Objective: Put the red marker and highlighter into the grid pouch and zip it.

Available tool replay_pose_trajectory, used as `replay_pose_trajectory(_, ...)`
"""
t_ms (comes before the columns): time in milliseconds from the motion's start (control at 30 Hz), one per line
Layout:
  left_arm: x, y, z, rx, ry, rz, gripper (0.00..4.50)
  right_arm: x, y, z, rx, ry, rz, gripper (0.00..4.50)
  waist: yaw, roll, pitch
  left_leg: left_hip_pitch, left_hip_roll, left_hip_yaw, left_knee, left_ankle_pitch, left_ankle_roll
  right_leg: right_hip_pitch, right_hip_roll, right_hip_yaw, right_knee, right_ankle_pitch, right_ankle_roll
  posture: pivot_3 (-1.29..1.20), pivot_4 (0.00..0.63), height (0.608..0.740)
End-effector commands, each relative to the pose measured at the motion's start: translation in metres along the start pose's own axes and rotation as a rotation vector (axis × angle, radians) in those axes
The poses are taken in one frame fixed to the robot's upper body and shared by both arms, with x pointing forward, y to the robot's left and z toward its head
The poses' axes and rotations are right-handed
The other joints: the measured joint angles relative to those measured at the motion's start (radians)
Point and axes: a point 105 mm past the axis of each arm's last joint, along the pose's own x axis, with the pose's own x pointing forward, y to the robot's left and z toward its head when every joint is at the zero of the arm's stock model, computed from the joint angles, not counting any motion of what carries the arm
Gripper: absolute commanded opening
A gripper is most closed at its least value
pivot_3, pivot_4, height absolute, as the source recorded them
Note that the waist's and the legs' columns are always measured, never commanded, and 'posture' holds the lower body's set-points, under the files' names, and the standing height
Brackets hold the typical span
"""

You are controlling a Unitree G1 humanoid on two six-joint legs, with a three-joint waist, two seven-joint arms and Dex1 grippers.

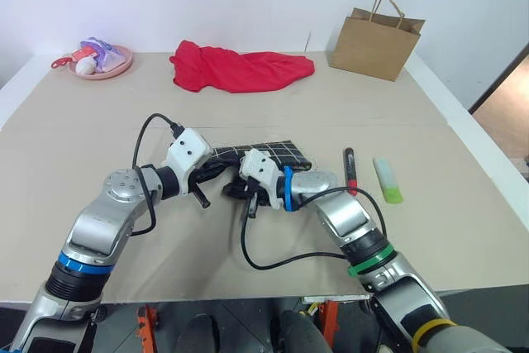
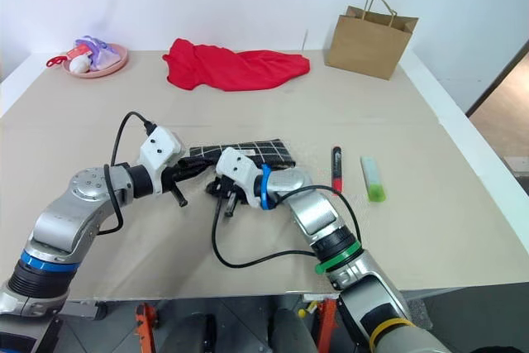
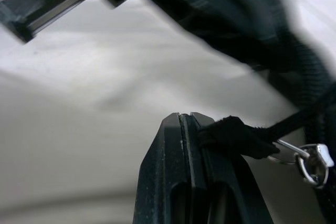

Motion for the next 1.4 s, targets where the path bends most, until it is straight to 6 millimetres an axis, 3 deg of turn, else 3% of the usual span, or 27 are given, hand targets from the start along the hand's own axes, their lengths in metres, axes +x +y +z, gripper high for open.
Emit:
replay_pose_trajectory(33,0.0,-0.001,0.015,0.035,-0.052,0.001,0.0,-0.003,-0.008,0.018,-0.005,-0.062,-0.035,0.35,0.0,0.0,0.0,0.0,0.0,0.0,0.0,0.0,0.0,0.0,0.0,0.0,0.0,0.0,0.0,0.0,0.15,0.74)
replay_pose_trajectory(100,-0.001,-0.002,0.016,0.031,-0.063,-0.003,0.0,-0.012,-0.011,0.017,0.031,-0.062,-0.038,0.92,0.0,0.0,0.0,0.0,0.0,0.0,0.0,0.0,0.0,0.0,0.0,0.0,0.0,0.0,0.0,0.0,0.15,0.74)
replay_pose_trajectory(167,-0.002,-0.005,0.018,0.021,-0.09,-0.025,0.0,-0.026,-0.01,0.014,0.05,-0.051,-0.031,1.98,0.0,0.0,0.0,0.0,0.0,0.0,0.0,0.0,0.0,0.0,0.0,0.0,0.0,0.0,0.0,0.0,0.15,0.74)
replay_pose_trajectory(333,-0.008,-0.01,0.008,0.035,-0.082,-0.053,0.0,-0.078,0.024,0.009,0.097,-0.048,0.112,4.28,0.01,0.0,0.0,-0.001,0.0,0.0,0.0,-0.002,-0.003,0.0,-0.001,-0.001,0.0,-0.002,0.0,0.0,0.15,0.74)
replay_pose_trajectory(367,-0.009,-0.009,0.006,0.03,-0.079,-0.049,0.0,-0.093,0.029,0.007,0.109,-0.041,0.117,4.45,0.01,0.0,0.0,-0.001,-0.001,0.0,0.0,-0.003,-0.004,0.0,-0.001,-0.001,0.0,-0.003,0.001,0.0,0.15,0.74)
replay_pose_trajectory(433,-0.011,-0.008,0.004,0.017,-0.082,-0.044,0.0,-0.119,0.035,0.004,0.127,-0.02,0.104,4.45,0.01,-0.001,0.0,-0.002,-0.001,-0.001,0.0,-0.003,-0.005,0.0,-0.002,-0.001,-0.001,-0.003,0.001,0.0,0.15,0.74)
replay_pose_trajectory(467,-0.012,-0.007,0.003,0.016,-0.08,-0.042,0.0,-0.138,0.028,0.001,0.133,0.0,0.039,4.45,0.01,-0.001,0.001,-0.001,-0.001,-0.001,0.0,-0.003,-0.005,0.0,-0.002,-0.001,-0.001,-0.004,0.001,0.0,0.15,0.74)
replay_pose_trajectory(633,-0.015,-0.007,-0.001,0.016,-0.076,-0.046,0.0,-0.217,-0.033,-0.012,0.117,0.102,-0.412,4.45,0.007,-0.003,0.002,0.001,-0.001,0.0,0.001,-0.003,-0.005,0.001,-0.001,0.0,-0.001,-0.006,0.006,0.0,0.15,0.74)
replay_pose_trajectory(733,-0.015,-0.008,-0.001,0.02,-0.079,-0.059,0.0,-0.248,-0.061,-0.032,0.129,0.19,-0.637,4.45,0.007,-0.004,0.002,0.004,-0.001,-0.003,0.001,-0.003,-0.004,0.004,0.0,0.0,-0.001,-0.005,0.005,0.0,0.15,0.74)
replay_pose_trajectory(800,-0.015,-0.007,0.001,0.022,-0.088,-0.065,0.0,-0.267,-0.071,-0.062,0.194,0.298,-0.773,4.45,0.007,-0.004,0.002,0.003,-0.001,-0.003,0.001,-0.002,-0.004,0.003,0.001,0.001,-0.001,-0.005,0.005,0.0,0.15,0.74)
replay_pose_trajectory(900,-0.014,-0.007,0.004,0.02,-0.102,-0.07,0.0,-0.271,-0.068,-0.089,0.265,0.373,-0.825,4.45,0.009,-0.004,0.002,0.002,-0.001,-0.002,0.001,-0.002,-0.004,0.003,0.0,0.001,-0.001,-0.005,0.005,0.0,0.15,0.74)
replay_pose_trajectory(1067,-0.009,-0.014,0.007,0.01,-0.127,-0.097,0.0,-0.273,-0.066,-0.116,0.352,0.421,-0.893,4.45,0.006,-0.004,0.002,0.002,-0.002,0.001,0.001,-0.003,-0.004,0.002,0.0,0.005,-0.001,-0.005,0.004,0.0,0.15,0.74)
replay_pose_trajectory(1233,-0.008,-0.015,0.008,0.009,-0.132,-0.104,0.0,-0.278,-0.065,-0.126,0.428,0.432,-0.936,4.45,0.007,-0.004,0.002,0.003,-0.002,0.001,0.002,-0.003,-0.004,0.003,0.001,0.008,-0.001,-0.005,0.009,0.0,0.15,0.74)
replay_pose_trajectory(1333,-0.008,-0.014,0.01,0.007,-0.136,-0.098,0.0,-0.28,-0.06,-0.129,0.464,0.435,-0.942,3.66,0.008,-0.004,0.002,0.005,-0.004,0.0,0.004,-0.002,-0.004,0.007,0.002,0.012,-0.001,-0.004,0.01,0.0,0.15,0.74)
replay_pose_trajectory(1400,-0.007,-0.014,0.01,0.005,-0.14,-0.098,0.0,-0.285,-0.056,-0.132,0.496,0.431,-0.956,2.63,0.01,-0.004,0.002,0.006,-0.006,-0.001,0.004,-0.002,-0.003,0.01,0.002,0.014,-0.003,-0.004,0.012,0.0,0.15,0.74)
